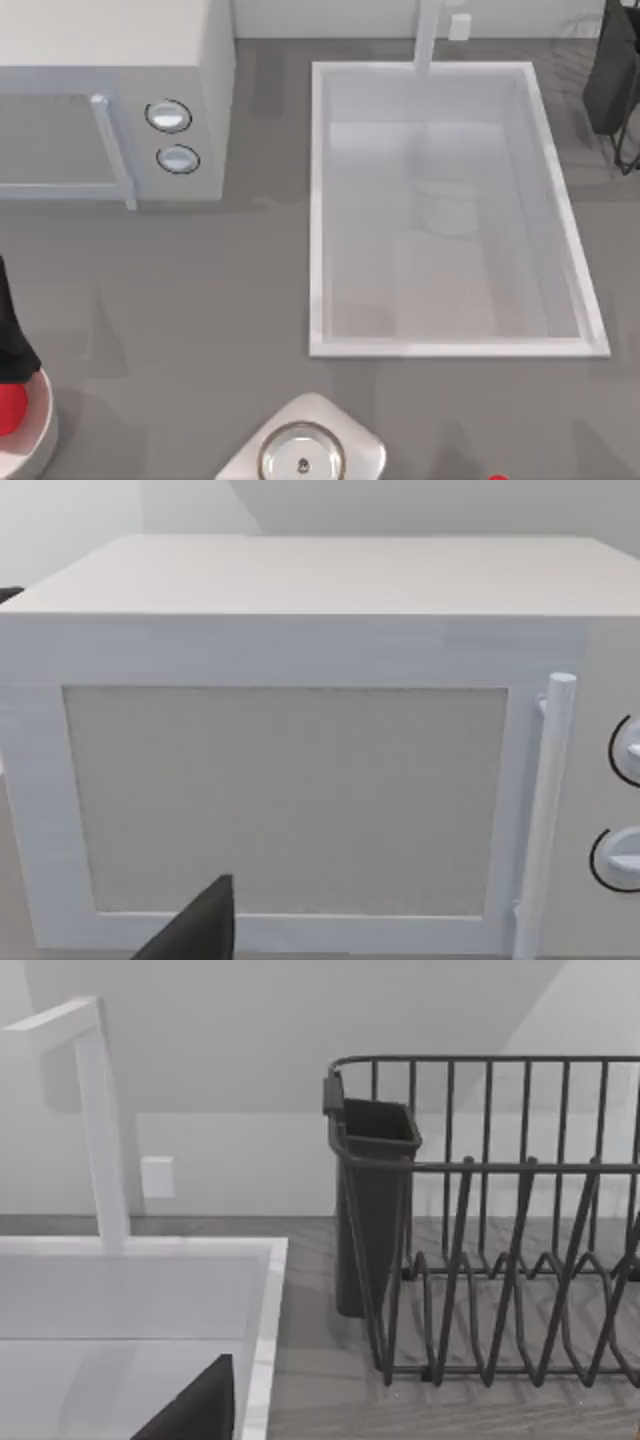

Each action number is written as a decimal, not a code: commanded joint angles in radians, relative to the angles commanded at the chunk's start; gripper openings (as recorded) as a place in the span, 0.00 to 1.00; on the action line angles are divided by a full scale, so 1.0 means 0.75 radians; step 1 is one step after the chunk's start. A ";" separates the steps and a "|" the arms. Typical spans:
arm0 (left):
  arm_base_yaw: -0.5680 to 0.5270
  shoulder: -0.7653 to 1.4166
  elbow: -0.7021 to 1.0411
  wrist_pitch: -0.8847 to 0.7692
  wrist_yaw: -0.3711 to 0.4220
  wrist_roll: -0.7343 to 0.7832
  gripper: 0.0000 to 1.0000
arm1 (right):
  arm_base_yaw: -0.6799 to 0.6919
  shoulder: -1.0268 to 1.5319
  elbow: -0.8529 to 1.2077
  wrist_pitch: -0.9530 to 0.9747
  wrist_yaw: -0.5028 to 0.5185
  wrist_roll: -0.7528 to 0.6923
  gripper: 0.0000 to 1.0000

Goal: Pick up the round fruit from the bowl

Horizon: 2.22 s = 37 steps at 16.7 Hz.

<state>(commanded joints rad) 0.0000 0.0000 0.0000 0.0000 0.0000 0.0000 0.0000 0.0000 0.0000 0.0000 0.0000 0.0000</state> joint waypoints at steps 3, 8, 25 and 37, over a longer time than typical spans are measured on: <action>0.000 0.000 0.000 0.000 0.000 0.000 1.00 | 0.000 0.000 0.000 0.000 0.000 0.000 1.00; 0.000 0.000 0.000 0.000 0.000 0.000 1.00 | 0.000 0.000 0.000 0.000 0.000 0.000 1.00; 0.019 0.636 0.447 -0.551 0.000 0.028 1.00 | 0.000 0.000 0.000 0.000 0.000 0.000 1.00; 0.049 1.781 1.147 -1.430 0.000 0.071 1.00 | 0.000 0.000 0.000 0.000 0.000 0.000 1.00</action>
<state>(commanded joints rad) 0.0370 1.3359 0.8605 -1.0728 0.0004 0.0533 0.0000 0.0000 0.0000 0.0000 0.0000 0.0000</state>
